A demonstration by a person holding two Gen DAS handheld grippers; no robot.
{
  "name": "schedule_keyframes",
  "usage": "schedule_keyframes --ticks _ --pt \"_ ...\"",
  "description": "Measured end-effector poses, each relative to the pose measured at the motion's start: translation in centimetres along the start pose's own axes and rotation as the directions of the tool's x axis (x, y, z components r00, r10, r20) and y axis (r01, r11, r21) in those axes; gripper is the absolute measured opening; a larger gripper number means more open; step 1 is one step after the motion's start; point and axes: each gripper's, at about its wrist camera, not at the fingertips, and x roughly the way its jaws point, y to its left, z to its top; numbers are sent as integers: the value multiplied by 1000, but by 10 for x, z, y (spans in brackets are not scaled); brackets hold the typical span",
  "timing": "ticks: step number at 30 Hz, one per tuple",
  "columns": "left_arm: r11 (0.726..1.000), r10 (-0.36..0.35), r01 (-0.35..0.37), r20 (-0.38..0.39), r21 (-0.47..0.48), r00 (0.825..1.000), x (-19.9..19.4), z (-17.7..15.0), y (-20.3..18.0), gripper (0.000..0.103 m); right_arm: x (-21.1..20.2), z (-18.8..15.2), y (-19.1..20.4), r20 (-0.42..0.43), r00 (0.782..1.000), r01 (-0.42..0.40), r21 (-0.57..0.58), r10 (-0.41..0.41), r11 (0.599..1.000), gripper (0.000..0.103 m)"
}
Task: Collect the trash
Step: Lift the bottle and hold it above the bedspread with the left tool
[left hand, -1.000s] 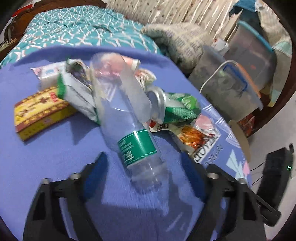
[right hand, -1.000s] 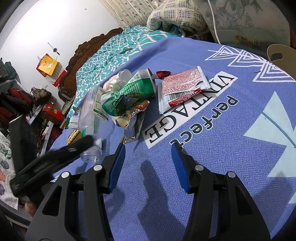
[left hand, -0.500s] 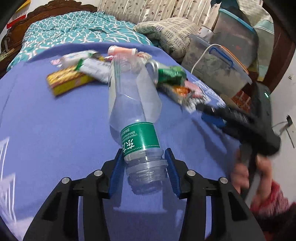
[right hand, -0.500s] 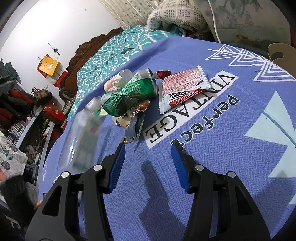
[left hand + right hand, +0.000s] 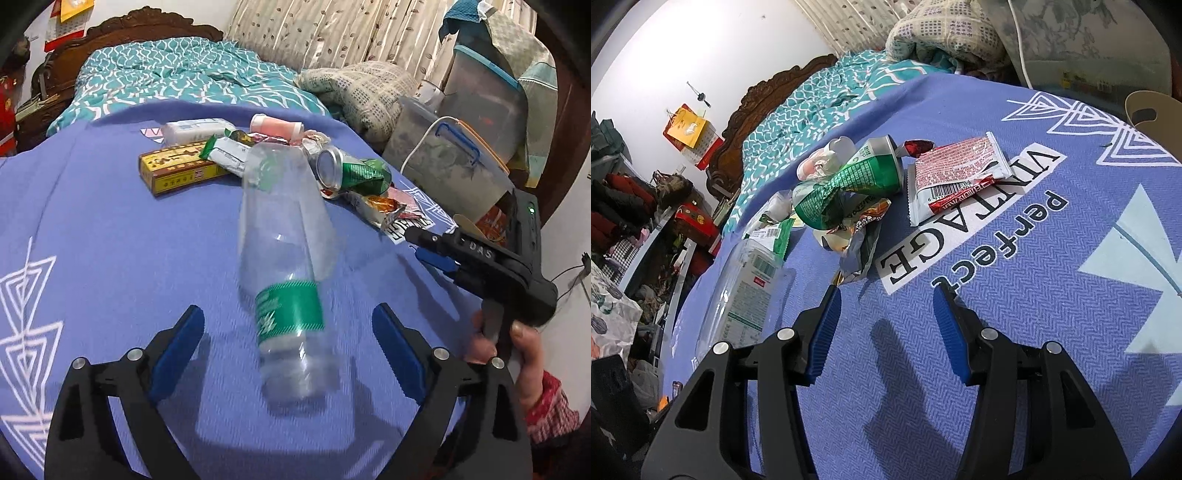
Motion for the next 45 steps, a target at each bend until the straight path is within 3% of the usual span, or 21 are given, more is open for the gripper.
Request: schedule_keyframes --ticks 15,45 --pt "999 -43 43 19 -25 999 3 1 5 88 0 -1 2 0 1000 7 -6 -7 1000 55" --pt "999 -45 45 25 -15 999 2 -1 1 88 0 -2 3 1 1000 9 -8 -9 1000 55"
